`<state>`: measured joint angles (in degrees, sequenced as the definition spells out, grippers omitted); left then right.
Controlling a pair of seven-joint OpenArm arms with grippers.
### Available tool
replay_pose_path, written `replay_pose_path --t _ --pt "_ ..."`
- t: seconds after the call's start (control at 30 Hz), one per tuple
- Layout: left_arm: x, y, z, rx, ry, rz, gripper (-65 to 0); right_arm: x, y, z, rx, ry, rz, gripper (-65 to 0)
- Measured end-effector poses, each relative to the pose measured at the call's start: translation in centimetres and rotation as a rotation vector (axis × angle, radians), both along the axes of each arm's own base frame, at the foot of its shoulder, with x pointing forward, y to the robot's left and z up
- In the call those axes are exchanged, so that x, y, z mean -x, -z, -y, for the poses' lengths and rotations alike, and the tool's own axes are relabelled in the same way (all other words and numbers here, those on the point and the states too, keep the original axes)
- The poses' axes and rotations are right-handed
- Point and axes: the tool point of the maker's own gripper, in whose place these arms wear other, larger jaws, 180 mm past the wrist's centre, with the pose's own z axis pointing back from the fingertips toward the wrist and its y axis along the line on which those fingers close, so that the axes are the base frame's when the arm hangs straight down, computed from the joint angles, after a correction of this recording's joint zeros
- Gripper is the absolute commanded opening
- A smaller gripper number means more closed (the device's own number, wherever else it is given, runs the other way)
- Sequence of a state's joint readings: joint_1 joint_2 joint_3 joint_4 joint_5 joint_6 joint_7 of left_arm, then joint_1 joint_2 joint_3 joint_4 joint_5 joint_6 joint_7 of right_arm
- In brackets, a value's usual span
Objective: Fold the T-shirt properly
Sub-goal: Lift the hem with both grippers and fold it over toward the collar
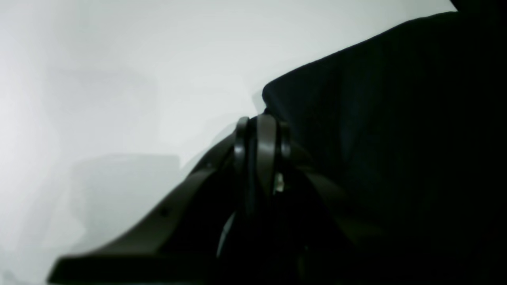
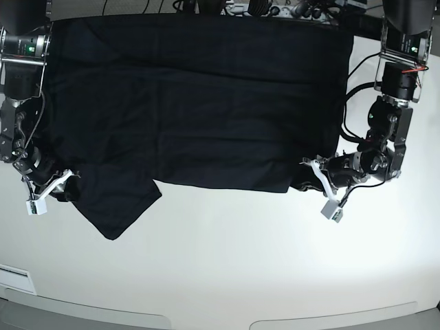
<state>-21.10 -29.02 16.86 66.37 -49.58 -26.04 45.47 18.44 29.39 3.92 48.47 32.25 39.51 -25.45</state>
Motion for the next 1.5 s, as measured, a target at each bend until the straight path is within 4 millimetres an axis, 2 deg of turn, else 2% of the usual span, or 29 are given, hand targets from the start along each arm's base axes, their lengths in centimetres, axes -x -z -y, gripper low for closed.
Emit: replay_pose_path --t 0.03,0.13,0.27,0.5,0.63,0.77,0.83,0.97,1.07,1.13,1.2,1.37,1.5 --pt "0.0 0.0 0.0 0.000 0.000 0.000 -65.0 0.1 -0.2 -0.2 -0.016 -0.003 -0.006 -65.0" --pt "0.0 0.0 -0.1 -0.002 0.002 0.001 -65.0 0.6 -1.0 -0.6 -0.011 -0.042 -0.049 -65.0" --pt "-0.3 -0.4 -0.1 -0.005 0.009 0.019 -65.0 1.0 -3.1 -1.2 0.030 -0.124 -0.078 -65.0" --pt "-2.7 -1.9 -1.1 -0.109 0.027 0.062 -65.0 -0.3 -10.3 -1.5 0.130 -0.229 0.055 -65.0" --pt "-3.3 -2.6 -1.7 -0.141 0.032 0.054 -65.0 0.6 -11.6 -1.9 0.153 -0.279 0.042 -65.0" --pt "-2.7 -3.6 -0.8 -0.094 0.111 0.051 -65.0 1.2 -13.5 -2.2 0.152 -0.315 0.063 -65.0" --pt "-2.6 -3.7 -1.4 -0.120 0.130 0.057 -65.0 1.8 -14.5 -2.1 0.139 -0.317 0.088 -65.0" --pt "-2.7 -4.5 -4.5 -0.166 0.091 0.070 -65.0 3.8 -14.8 -1.0 0.160 -0.296 0.087 -65.0" --pt "-2.3 -5.3 -5.5 -0.130 0.077 0.053 -65.0 5.1 -16.1 -0.8 0.114 -0.279 0.129 -65.0" --pt "-1.6 -5.9 -5.4 -0.090 0.103 0.032 -65.0 5.9 -16.9 -0.7 0.088 -0.270 0.156 -65.0" --pt "-0.7 -6.8 -5.0 -0.047 0.146 0.015 -65.0 7.2 -16.8 -0.3 0.084 -0.261 0.138 -65.0" --pt "1.2 -9.2 -3.5 0.054 0.254 0.037 -65.0 10.7 -15.4 0.3 0.058 -0.249 0.066 -65.0" --pt "4.2 -10.1 -1.7 0.125 0.357 -0.038 -65.0 12.8 -14.6 0.3 0.080 -0.263 0.019 -65.0"
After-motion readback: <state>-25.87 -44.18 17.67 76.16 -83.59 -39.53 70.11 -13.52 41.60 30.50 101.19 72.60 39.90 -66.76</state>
